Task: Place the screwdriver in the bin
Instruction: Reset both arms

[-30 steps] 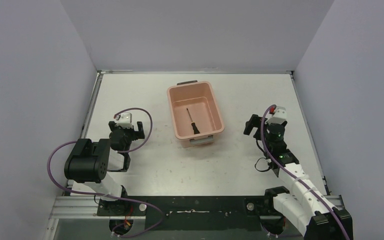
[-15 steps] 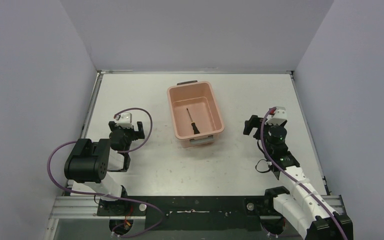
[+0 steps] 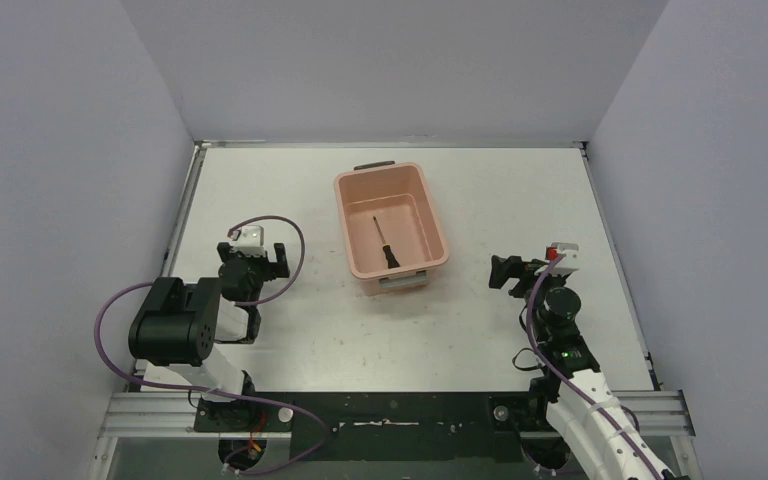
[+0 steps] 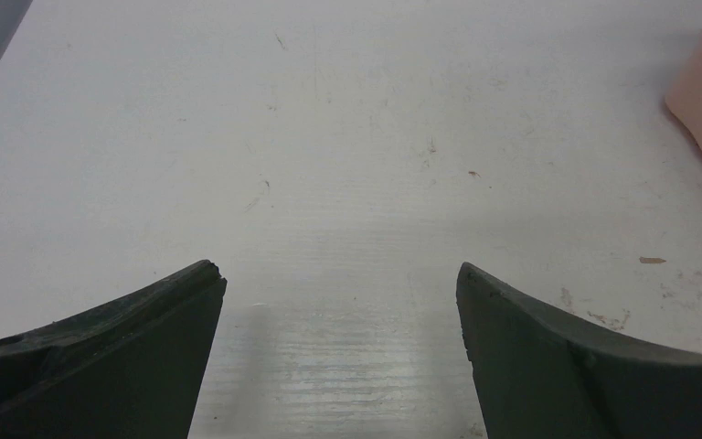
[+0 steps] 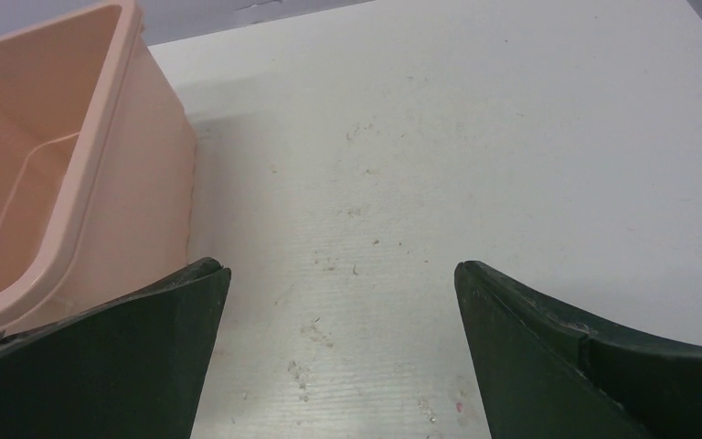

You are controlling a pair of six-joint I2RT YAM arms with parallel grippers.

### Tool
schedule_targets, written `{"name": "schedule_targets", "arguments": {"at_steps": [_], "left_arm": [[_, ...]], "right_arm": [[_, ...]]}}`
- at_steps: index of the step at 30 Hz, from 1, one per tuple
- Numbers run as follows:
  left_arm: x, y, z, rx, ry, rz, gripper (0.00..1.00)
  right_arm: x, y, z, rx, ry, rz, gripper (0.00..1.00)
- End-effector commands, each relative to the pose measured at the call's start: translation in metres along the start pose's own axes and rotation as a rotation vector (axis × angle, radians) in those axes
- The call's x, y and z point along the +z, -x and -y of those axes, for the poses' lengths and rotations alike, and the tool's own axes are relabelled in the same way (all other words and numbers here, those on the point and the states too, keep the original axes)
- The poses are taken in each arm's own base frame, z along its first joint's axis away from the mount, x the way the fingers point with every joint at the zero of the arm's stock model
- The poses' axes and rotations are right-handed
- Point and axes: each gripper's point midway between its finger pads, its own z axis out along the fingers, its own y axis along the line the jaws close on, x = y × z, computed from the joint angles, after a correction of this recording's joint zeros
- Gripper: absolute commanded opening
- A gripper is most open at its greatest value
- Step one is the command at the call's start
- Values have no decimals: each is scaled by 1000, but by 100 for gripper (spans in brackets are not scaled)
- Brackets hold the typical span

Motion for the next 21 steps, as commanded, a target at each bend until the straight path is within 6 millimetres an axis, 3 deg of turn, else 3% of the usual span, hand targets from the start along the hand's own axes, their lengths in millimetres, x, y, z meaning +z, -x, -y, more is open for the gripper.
{"name": "schedule_targets", "arguments": {"at_steps": [1,6,15,21], "left_arm": [[6,20,0,-2,7,61,97],[6,21,0,-2,7,63,97],[6,20,0,-3,7,61,97],[6,20,0,-4,7,62,97]], "right_arm": [[-1,19,-16,4,95,114,100],[-2,12,-21,19,125,86,100],[-11,28,-57,14,301,35,100],[-9,33,-56,8,284,19,100]]}}
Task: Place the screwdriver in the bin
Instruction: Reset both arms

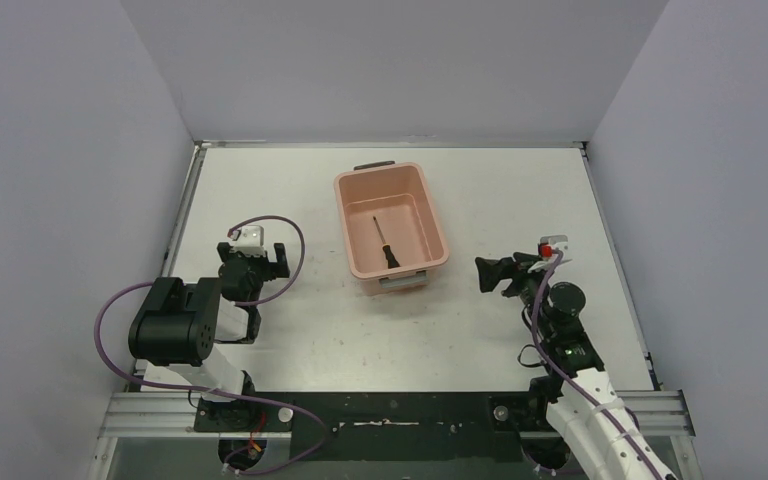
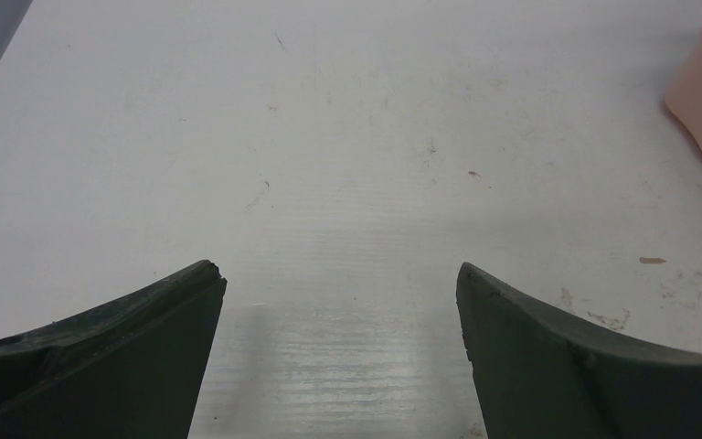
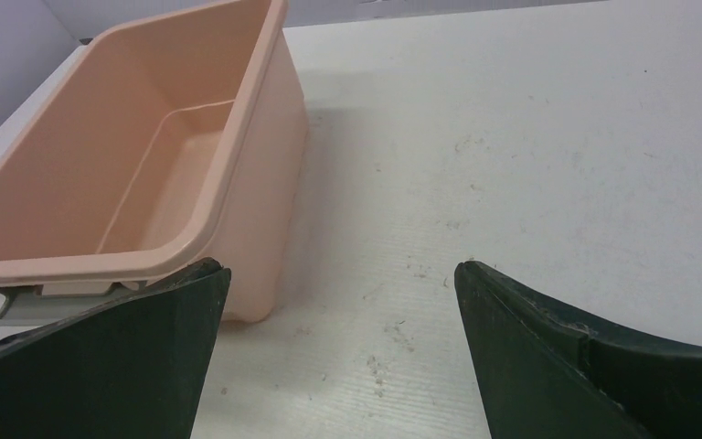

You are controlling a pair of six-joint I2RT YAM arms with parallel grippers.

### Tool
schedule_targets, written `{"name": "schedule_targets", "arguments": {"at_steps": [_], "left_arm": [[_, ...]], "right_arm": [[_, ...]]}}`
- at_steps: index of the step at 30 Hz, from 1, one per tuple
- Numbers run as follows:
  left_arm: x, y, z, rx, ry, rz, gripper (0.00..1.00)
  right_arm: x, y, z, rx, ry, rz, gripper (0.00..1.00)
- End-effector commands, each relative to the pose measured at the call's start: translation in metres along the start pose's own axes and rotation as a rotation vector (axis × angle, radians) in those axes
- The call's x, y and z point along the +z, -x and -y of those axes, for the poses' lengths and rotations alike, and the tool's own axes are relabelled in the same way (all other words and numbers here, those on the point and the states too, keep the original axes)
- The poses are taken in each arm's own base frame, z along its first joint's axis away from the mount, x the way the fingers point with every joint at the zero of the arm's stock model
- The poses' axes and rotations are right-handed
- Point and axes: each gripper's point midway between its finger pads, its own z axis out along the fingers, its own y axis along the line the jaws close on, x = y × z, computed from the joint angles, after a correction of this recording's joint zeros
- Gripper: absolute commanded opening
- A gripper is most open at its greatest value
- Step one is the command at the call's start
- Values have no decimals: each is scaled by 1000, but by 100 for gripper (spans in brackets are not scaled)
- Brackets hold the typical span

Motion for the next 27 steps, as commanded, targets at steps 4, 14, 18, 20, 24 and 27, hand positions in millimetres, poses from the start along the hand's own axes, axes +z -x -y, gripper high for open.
{"name": "schedule_targets", "arguments": {"at_steps": [4,14,18,20,24,27], "left_arm": [[6,20,0,-4,7,61,97],[6,20,0,-3,7,60,97],[6,20,0,-3,7,61,97],[6,20,0,-4,8,62,97],[6,20,0,-3,7,61,97],[6,20,0,-3,7,61,97]], "right_arm": [[2,18,-17,2,69,-34,100],[-5,2,-25,9,109,-135,100],[-7,4,-21,5,82,-131,100],[-8,6,-20,1,76,-126,100],[-7,8,-20,-5,77,-120,100],[-6,5,-20,-3,79,-135,100]]}}
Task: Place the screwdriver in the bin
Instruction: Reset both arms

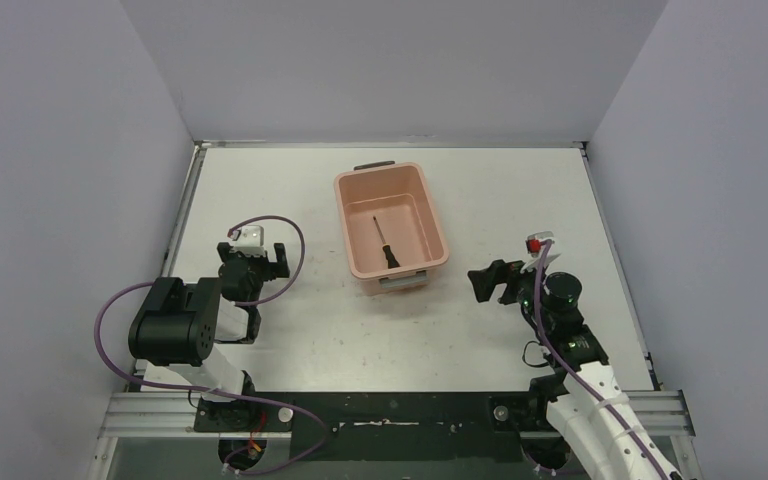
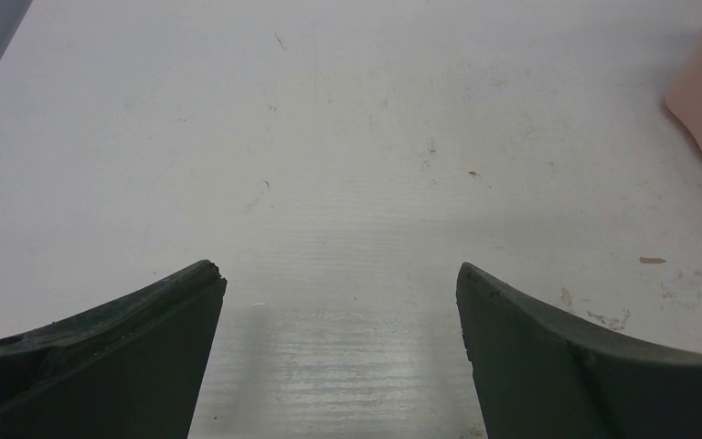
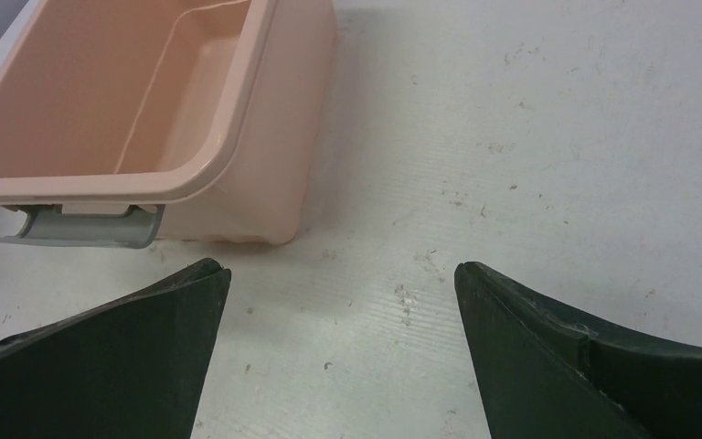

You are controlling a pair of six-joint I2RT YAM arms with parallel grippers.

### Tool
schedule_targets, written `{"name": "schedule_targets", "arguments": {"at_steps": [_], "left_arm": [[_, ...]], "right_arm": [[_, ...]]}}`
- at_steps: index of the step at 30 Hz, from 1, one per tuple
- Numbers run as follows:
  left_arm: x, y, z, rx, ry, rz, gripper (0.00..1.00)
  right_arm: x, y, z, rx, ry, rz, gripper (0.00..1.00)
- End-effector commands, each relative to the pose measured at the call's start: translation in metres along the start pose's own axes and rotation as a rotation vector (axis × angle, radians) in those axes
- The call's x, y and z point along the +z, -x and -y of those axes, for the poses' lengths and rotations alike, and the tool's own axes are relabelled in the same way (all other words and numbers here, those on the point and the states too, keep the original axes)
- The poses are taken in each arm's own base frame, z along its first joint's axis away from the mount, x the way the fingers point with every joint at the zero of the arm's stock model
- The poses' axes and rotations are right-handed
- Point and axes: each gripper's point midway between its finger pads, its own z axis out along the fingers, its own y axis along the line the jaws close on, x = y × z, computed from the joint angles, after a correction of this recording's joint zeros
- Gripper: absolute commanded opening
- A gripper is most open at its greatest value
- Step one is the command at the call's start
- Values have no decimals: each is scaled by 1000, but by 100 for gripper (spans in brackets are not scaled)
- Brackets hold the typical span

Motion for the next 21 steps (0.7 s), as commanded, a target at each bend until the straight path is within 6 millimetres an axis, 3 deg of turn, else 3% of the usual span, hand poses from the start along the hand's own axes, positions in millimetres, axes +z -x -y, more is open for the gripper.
{"name": "schedule_targets", "arguments": {"at_steps": [1,21], "left_arm": [[6,20,0,-4,8,62,97],[6,20,0,-4,6,62,97]], "right_arm": [[0,28,-6,-31,12,61,100],[9,18,-16,-15,80,-14,99]]}}
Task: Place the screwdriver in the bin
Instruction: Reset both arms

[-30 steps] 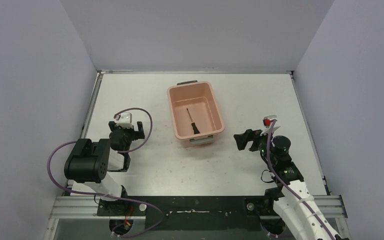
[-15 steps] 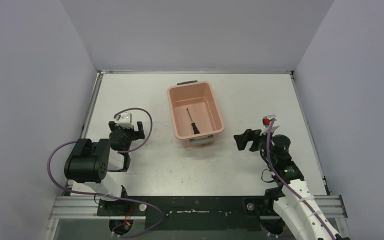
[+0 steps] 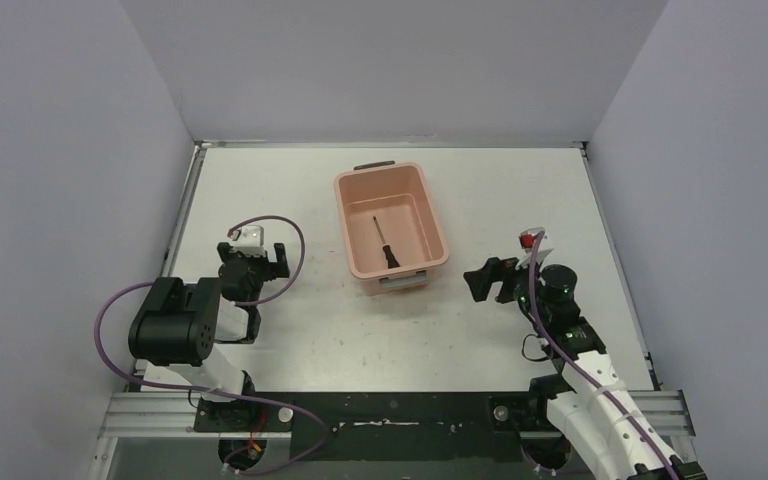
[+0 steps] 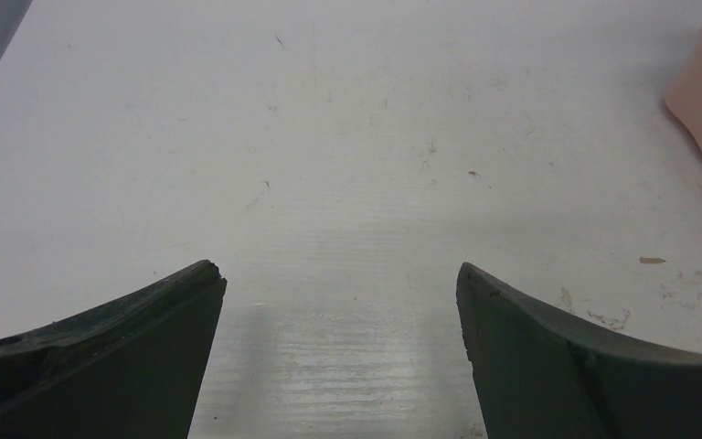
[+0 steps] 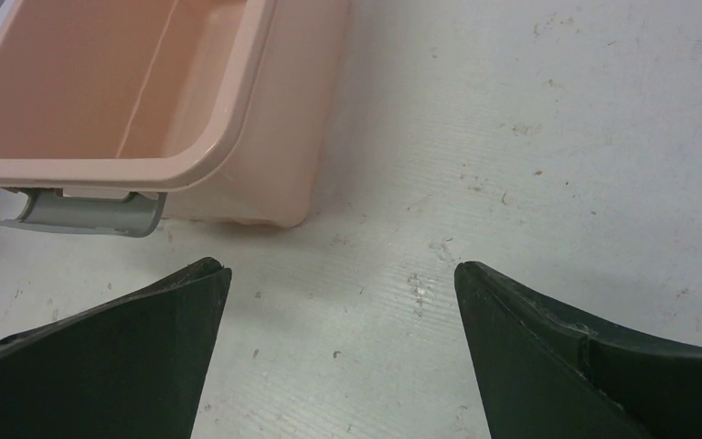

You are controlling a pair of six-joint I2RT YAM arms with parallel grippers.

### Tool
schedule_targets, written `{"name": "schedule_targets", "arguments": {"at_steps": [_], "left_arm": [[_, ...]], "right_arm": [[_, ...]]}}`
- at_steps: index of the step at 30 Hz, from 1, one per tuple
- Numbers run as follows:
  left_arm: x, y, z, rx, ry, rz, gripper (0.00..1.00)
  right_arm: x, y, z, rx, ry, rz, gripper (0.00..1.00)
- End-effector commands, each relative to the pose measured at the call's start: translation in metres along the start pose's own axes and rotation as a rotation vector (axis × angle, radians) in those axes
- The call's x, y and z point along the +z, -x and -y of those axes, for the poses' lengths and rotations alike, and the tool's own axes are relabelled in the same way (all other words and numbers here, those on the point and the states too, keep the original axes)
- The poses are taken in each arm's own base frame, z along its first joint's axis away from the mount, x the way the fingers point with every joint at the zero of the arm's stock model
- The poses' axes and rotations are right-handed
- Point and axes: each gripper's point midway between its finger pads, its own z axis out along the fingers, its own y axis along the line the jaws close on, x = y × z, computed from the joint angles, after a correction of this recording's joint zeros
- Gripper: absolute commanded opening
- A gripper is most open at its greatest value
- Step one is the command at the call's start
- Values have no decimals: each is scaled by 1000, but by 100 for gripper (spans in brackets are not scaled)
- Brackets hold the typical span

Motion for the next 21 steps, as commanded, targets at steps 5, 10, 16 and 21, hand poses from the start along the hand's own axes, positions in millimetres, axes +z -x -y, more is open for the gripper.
{"name": "schedule_targets", "arguments": {"at_steps": [5,10,16,21], "left_arm": [[6,20,0,-4,8,61,97],[6,20,0,-3,7,62,97],[6,21,1,-4,6,63,97],[6,21,0,-3,7,63,97]], "right_arm": [[4,31,-19,-27,89,47,98],[7,40,-24,-37,105,48,97],[-2,43,-21,-52,79,95,98],[-15,48,0,-35,-56,145,100]]}}
